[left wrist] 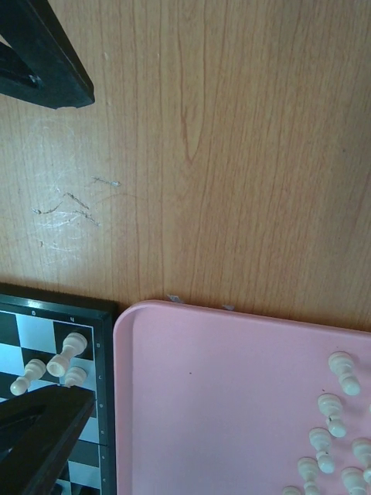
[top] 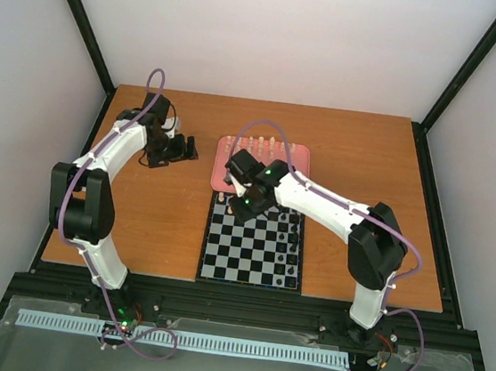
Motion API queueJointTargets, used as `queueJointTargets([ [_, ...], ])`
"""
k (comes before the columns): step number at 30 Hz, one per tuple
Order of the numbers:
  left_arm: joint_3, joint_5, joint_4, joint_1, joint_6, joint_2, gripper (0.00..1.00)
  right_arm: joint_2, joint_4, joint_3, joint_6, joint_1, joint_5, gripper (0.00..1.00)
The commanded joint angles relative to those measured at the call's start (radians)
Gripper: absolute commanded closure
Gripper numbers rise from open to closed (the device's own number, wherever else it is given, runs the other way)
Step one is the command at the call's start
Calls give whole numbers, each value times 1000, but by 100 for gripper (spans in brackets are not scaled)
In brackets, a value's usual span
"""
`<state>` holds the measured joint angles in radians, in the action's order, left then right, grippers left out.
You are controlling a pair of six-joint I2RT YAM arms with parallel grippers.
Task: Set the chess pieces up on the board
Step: Place the chess piece on the chessboard.
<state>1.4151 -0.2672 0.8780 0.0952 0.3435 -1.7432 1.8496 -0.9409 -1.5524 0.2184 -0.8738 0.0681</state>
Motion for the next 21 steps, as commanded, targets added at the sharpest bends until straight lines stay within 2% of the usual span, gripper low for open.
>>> queueJointTargets([
  [1,0,-19,-18,-7,7,38,0,-7,91,46,16,-47,-9,95],
  [14,-14,-3,-19,-9,6,70,0,133,191,50,14,-59,25,95],
  [21,-14,-2,-18,-9,4,71,0,180,180,6,9,-60,21,95],
])
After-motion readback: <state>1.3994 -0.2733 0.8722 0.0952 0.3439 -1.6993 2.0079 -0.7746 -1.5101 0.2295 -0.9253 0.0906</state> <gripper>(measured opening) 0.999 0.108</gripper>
